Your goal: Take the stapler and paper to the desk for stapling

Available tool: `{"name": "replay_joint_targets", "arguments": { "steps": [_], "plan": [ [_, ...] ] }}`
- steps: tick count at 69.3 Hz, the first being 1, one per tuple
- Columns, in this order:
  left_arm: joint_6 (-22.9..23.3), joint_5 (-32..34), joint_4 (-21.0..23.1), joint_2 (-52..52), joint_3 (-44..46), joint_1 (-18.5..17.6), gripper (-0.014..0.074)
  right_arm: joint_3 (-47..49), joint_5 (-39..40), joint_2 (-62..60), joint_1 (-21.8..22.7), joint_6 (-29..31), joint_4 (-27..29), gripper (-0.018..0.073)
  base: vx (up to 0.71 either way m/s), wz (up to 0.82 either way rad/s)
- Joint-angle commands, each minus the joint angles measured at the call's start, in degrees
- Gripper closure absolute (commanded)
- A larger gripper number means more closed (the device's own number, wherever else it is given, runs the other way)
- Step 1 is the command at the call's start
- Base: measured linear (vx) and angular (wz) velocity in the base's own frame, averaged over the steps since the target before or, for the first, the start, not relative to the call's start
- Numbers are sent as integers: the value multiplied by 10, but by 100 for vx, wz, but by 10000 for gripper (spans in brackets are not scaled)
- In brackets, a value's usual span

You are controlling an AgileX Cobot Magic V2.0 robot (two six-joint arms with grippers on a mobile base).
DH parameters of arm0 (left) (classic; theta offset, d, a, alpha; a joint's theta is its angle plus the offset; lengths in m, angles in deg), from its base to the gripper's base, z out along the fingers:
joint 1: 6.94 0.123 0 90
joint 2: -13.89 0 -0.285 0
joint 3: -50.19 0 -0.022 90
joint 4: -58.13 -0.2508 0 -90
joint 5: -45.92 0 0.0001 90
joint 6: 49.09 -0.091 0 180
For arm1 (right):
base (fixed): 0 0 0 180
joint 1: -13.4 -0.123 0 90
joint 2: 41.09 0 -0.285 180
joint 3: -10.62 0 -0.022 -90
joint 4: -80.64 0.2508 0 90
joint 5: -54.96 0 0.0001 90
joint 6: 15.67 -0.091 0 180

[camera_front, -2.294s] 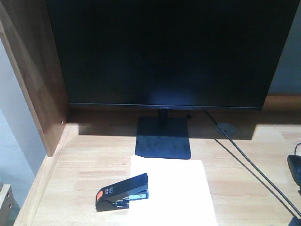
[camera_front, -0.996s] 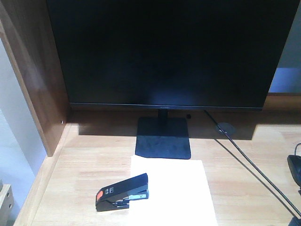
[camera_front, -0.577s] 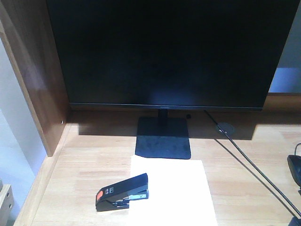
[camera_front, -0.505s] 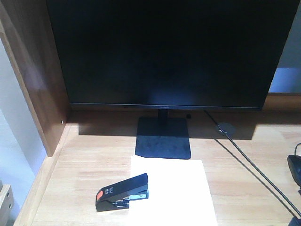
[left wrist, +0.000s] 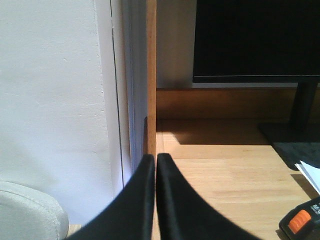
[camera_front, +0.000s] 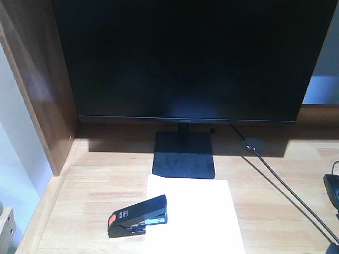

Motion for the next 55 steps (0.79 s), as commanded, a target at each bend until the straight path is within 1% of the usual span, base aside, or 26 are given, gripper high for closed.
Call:
{"name": "replay_joint_targets", "arguments": {
  "steps": [1,5,12,13,24,25,27,35,36,38,43,48,51,55],
  "plan": [
    [6,45,5,6,-16,0,603,15,-20,2,1,30,17,564,0,0],
    [6,45,5,6,-16,0,603,15,-24,2,1,81,67,564,0,0],
    [6,45,5,6,-16,0,603,15,-36,2,1,233,218,564,0,0],
    [6,45,5,6,-16,0,603,15,-38,2,1,270,255,564,0,0],
    [6,45,5,6,-16,0,603,15,-62,2,1,565,551,564,0,0],
    [6,45,5,6,-16,0,603,15,-64,2,1,606,591,564,0,0],
    [6,45,5,6,-16,0,603,15,-68,2,1,658,645,564,0,0],
    [6,45,5,6,-16,0,603,15,-75,2,1,856,841,564,0,0],
    [6,45,5,6,-16,0,603,15,-75,2,1,890,862,564,0,0],
    [6,45,5,6,-16,0,603,15,-75,2,1,931,914,564,0,0],
    [6,45,5,6,-16,0,603,15,-75,2,1,1027,999,564,0,0],
    [6,45,5,6,-16,0,603,15,-72,2,1,1085,1053,564,0,0],
    [6,45,5,6,-16,0,603,15,-68,2,1,1104,1076,564,0,0],
    [6,45,5,6,-16,0,603,15,-61,2,1,1116,1086,564,0,0]
  ]
}}
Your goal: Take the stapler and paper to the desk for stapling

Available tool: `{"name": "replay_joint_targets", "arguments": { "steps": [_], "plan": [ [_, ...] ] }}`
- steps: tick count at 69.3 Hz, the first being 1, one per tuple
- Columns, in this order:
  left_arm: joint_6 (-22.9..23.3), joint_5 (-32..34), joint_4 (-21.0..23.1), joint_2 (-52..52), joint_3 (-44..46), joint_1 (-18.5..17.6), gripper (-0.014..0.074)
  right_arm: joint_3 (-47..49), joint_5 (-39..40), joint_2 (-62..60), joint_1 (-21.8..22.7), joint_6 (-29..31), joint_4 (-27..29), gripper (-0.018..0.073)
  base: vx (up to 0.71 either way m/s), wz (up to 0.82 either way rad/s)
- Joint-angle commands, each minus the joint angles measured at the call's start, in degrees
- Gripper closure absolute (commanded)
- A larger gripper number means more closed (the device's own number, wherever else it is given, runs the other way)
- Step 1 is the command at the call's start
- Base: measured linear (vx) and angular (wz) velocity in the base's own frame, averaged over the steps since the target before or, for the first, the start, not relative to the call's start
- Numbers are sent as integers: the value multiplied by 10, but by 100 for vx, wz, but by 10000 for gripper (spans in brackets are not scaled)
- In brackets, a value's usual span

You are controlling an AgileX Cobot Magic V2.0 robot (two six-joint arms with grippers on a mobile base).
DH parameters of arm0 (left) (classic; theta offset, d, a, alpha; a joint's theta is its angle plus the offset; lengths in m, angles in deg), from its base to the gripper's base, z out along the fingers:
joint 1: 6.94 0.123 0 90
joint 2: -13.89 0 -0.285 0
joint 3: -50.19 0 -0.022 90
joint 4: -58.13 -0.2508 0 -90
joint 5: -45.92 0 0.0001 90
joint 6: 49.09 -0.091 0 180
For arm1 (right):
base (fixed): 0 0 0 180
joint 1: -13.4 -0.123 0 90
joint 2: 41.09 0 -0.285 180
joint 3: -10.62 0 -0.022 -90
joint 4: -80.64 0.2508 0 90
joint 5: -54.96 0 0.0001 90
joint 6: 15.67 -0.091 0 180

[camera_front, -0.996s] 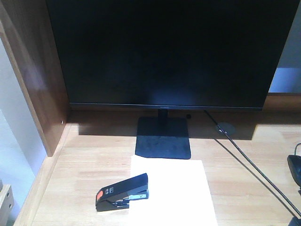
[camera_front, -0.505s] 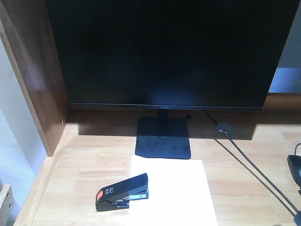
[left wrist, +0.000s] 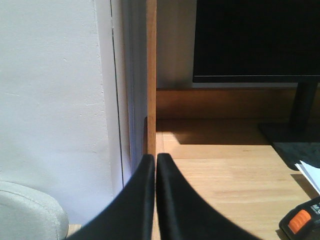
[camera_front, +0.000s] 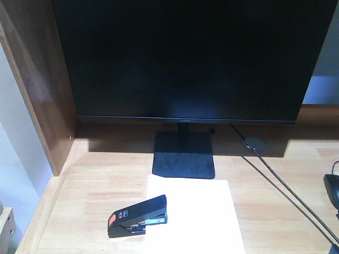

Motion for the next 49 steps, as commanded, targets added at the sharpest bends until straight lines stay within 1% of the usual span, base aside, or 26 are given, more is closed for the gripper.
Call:
{"name": "replay_joint_targets", "arguments": {
  "steps": [1,15,34,38,49],
  "plan": [
    [6,45,5,6,-16,0,603,15,50,2,2,50,39,564,0,0],
    [6,45,5,6,-16,0,603,7,38,-17,2,60,30,564,0,0],
    [6,45,5,6,-16,0,603,-85,51,-96,3,60,30,564,0,0],
    [6,45,5,6,-16,0,603,-97,51,-110,13,57,30,564,0,0],
    [6,45,5,6,-16,0,603,-112,48,-152,61,55,30,564,0,0]
  ]
}}
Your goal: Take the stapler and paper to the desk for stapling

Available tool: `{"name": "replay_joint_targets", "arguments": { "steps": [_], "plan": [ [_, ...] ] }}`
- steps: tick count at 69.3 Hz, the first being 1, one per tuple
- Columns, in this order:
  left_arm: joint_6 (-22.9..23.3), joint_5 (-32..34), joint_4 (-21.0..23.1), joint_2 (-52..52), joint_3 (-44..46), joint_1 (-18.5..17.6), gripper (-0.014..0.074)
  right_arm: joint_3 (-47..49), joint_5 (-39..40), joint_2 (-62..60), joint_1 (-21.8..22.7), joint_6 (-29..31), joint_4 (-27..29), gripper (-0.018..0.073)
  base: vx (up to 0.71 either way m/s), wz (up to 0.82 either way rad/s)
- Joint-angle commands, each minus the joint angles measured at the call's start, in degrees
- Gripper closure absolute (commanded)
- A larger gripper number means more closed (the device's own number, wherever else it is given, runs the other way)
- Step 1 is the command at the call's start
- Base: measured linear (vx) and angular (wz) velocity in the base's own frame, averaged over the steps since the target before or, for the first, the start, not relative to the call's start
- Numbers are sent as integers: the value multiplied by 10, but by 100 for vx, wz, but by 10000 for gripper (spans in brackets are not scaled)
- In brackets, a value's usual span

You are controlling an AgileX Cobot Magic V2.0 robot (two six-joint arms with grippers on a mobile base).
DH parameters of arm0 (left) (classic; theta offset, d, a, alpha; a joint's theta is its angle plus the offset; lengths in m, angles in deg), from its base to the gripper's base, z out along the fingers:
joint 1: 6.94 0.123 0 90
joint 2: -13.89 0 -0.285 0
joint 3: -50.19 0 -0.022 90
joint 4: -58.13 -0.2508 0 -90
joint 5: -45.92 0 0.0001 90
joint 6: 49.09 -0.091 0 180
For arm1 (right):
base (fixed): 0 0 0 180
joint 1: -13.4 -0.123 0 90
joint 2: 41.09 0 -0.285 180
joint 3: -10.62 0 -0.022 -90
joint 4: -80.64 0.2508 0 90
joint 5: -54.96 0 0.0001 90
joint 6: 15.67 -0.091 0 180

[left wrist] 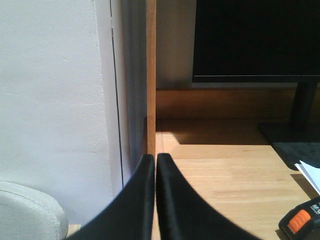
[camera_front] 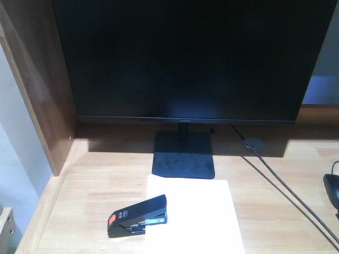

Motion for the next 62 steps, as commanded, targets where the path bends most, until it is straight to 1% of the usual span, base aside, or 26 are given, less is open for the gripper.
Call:
{"name": "replay_joint_targets", "arguments": {
  "steps": [1,7,10,14,18,23,27,31,35,40,62],
  "plan": [
    [6,45,5,6,-16,0,603,8,46,-20,26,0,0,564,0,0],
    [6,45,5,6,-16,0,603,-10,53,-52,32,0,0,564,0,0],
    [6,45,5,6,-16,0,603,-10,24,-76,32,1,-2,564,0,0],
    [6,45,5,6,-16,0,603,-10,8,-103,31,-2,-16,564,0,0],
    [6,44,5,6,-16,0,603,-10,15,-101,31,-16,-35,564,0,0],
    [6,44,5,6,-16,0,603,-10,18,-101,31,-62,-65,564,0,0],
    [6,44,5,6,-16,0,603,-10,27,-101,31,-116,-94,564,0,0],
    [6,43,5,6,-16,0,603,-10,37,-101,31,-154,-116,564,0,0],
    [6,43,5,6,-16,0,603,-10,48,-101,31,-178,-134,564,0,0],
    [6,43,5,6,-16,0,603,-10,53,-101,31,-178,-138,564,0,0],
    [6,43,5,6,-16,0,603,-10,44,-101,31,-174,-124,564,0,0]
  ]
}}
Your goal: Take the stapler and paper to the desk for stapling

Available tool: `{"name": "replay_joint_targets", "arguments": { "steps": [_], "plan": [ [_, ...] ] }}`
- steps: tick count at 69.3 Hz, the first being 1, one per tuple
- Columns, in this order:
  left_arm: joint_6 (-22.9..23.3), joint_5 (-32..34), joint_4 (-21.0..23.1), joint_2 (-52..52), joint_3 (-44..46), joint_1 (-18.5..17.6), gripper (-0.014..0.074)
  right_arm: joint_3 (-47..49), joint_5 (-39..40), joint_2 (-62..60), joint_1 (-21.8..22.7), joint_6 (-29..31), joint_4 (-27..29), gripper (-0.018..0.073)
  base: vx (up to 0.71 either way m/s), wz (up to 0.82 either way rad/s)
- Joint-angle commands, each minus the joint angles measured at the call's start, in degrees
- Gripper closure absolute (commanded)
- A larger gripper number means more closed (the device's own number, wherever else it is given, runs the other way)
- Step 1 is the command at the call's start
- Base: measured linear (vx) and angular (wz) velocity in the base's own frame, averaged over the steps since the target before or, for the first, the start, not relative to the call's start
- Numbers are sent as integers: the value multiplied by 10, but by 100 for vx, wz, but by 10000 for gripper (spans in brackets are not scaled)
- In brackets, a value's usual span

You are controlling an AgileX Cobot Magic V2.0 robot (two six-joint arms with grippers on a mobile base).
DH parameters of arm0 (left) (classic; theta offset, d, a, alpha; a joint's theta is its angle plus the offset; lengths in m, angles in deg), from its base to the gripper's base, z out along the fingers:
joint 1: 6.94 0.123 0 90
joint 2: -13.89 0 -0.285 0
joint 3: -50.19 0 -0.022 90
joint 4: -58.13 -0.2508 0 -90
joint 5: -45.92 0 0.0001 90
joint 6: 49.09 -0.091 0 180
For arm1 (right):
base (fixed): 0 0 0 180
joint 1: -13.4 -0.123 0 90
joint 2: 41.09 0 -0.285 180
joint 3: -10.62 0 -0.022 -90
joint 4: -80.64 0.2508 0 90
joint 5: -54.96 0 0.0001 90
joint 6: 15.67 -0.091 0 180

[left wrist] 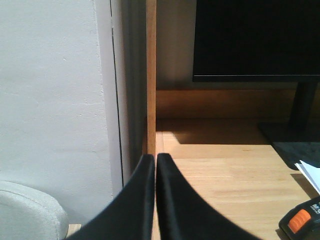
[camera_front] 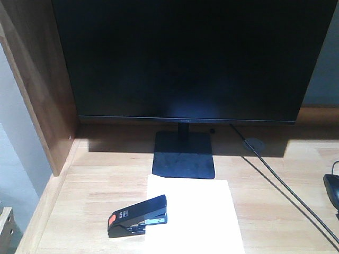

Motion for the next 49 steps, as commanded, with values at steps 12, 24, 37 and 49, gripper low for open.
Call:
{"name": "replay_joint_targets", "arguments": {
  "steps": [12,24,37,49],
  "plan": [
    [6,43,5,6,-16,0,603,-7,41,-10,2,-2,12,564,0,0],
    [6,43,5,6,-16,0,603,-7,41,-10,2,-2,12,564,0,0],
    [6,43,5,6,-16,0,603,-7,40,-10,2,-2,12,564,0,0],
    [6,43,5,6,-16,0,603,-7,40,-10,2,-2,12,564,0,0]
  ]
}}
